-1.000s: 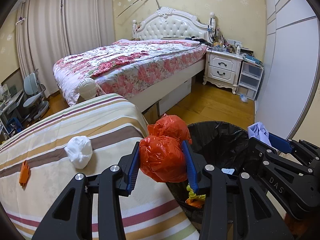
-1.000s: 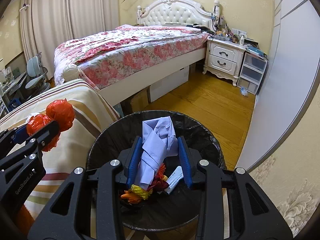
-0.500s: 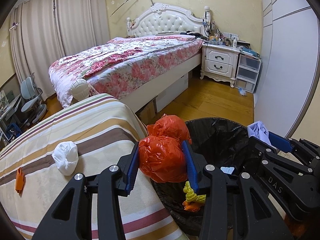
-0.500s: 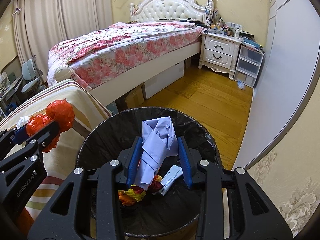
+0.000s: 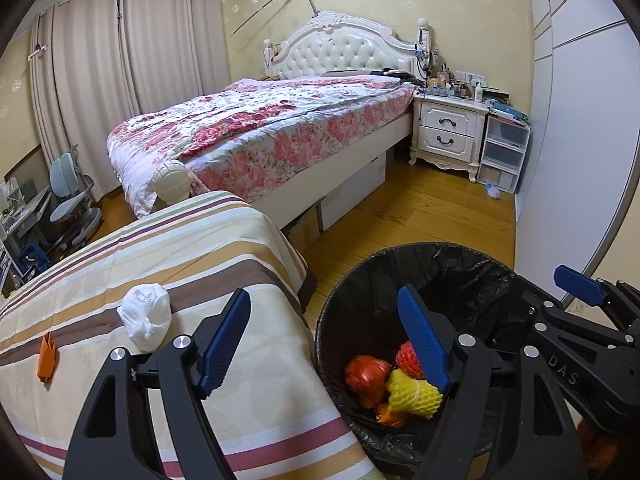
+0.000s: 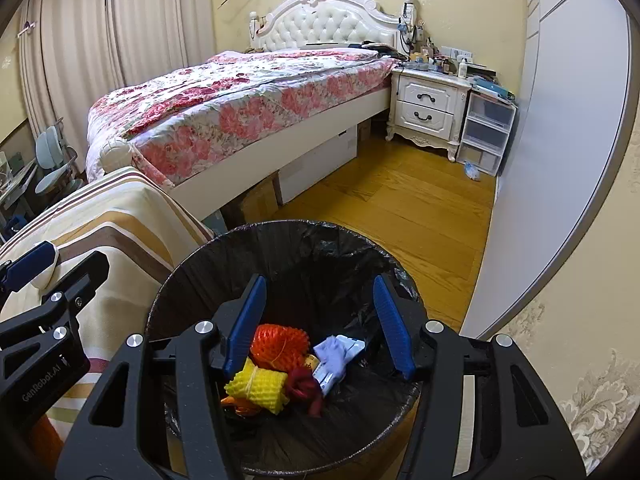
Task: Collect trash
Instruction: 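Open both tools to drop the bag and cloth into the bin, then move both tools back over the bed toward the white bag and orange piece, then grasp the small orange piece with the left tool while the right tool grasps the white bag, then carry the orange piece and white bag over the black bin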
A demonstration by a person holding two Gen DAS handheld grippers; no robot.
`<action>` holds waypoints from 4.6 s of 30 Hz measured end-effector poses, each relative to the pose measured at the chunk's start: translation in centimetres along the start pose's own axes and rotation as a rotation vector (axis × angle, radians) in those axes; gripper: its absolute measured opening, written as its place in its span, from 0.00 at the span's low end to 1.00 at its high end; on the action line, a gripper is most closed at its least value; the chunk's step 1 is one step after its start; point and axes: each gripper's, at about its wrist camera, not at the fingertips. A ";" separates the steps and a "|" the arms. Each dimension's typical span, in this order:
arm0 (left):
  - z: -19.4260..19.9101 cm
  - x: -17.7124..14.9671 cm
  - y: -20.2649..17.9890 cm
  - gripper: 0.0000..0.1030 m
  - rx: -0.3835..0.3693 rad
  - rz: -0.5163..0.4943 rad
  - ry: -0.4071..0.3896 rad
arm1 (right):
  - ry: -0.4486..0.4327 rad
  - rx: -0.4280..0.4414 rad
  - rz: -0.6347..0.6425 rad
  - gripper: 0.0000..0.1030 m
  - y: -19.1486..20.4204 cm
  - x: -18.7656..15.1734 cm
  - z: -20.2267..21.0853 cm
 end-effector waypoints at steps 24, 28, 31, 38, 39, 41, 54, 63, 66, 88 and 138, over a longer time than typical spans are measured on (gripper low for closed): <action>3.5 -6.0 12.9 0.75 0.176 0.211 0.056 | 0.019 0.148 0.133 0.64 9.5 -2.0 3.4; 3.7 -7.8 16.7 0.75 0.238 0.273 0.090 | 0.038 0.200 0.203 0.64 13.3 -2.9 3.7; 3.7 -8.8 19.7 0.75 0.253 0.343 0.123 | 0.060 0.235 0.250 0.64 16.1 -3.4 3.6; 2.9 -9.5 23.7 0.75 0.252 0.408 0.186 | 0.136 0.245 0.362 0.64 21.6 -4.4 2.3; 2.7 -9.4 24.2 0.74 0.241 0.416 0.195 | 0.137 0.247 0.367 0.64 22.0 -4.4 2.2; 2.2 -9.5 24.9 0.69 0.221 0.428 0.212 | 0.143 0.252 0.373 0.64 22.8 -4.2 1.9; 0.8 -8.8 27.0 0.43 0.192 0.408 0.240 | 0.177 0.250 0.412 0.64 26.9 -2.1 -0.4; 0.7 -8.7 27.9 0.34 0.165 0.414 0.227 | 0.177 0.238 0.424 0.56 28.4 -0.9 -1.3; 0.8 -8.8 28.0 0.29 0.163 0.414 0.225 | 0.170 0.228 0.430 0.46 28.6 -0.8 -1.3; 4.2 -11.2 26.7 0.26 0.143 0.390 0.164 | 0.149 0.254 0.450 0.35 26.8 -3.8 1.4; 7.9 -8.0 9.8 0.26 -0.042 0.155 -0.035 | -0.002 0.122 0.208 0.35 9.3 -6.3 7.5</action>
Point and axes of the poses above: each gripper's, at about its wrist camera, not at the fingertips, and z roughly against the way its jaws point, y to its left, x to its top, and after that the axes turned 12 degrees about y, right-handed
